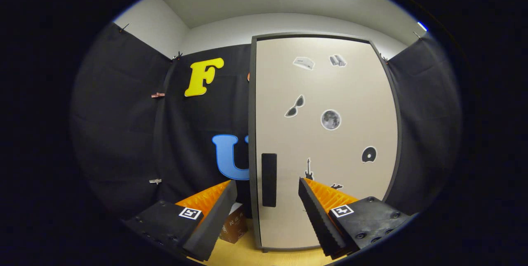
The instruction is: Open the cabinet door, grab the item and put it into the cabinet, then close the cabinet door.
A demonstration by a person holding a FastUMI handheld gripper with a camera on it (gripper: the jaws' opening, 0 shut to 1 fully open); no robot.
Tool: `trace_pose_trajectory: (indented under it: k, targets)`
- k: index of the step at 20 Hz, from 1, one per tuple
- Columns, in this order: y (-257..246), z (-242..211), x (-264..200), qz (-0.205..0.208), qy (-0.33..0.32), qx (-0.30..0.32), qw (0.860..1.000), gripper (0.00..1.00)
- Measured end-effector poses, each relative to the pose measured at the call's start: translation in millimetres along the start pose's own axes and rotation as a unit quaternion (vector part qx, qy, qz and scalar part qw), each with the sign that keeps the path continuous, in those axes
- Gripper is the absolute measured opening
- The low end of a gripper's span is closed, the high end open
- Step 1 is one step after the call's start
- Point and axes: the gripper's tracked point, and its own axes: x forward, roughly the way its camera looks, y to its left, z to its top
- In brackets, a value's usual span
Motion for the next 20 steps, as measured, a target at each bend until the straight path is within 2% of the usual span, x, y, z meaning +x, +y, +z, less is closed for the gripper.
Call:
trace_pose_trajectory:
  k: [6,9,13,14,15,17,19,20]
  targets:
    - [0.7,-20.9,49.8,-0.008,0.007,0.001,1.000,0.93]
    - [-5.1,-26.9,70.5,-0.015,0.009,0.000,1.000,0.85]
    - [-11.7,-35.5,91.2,-0.025,0.013,-0.013,1.000,0.84]
    - [-12.7,-35.8,93.3,-0.030,0.012,-0.014,0.999,0.81]
    - [-11.1,-37.7,96.1,-0.029,0.012,-0.013,0.999,0.68]
    - [-13.4,-41.7,100.5,-0.039,0.019,-0.020,0.999,0.58]
    - [-15.9,-48.2,104.2,-0.048,0.030,-0.031,0.998,0.58]
    - [-16.6,-44.1,100.3,-0.055,0.024,-0.025,0.998,0.47]
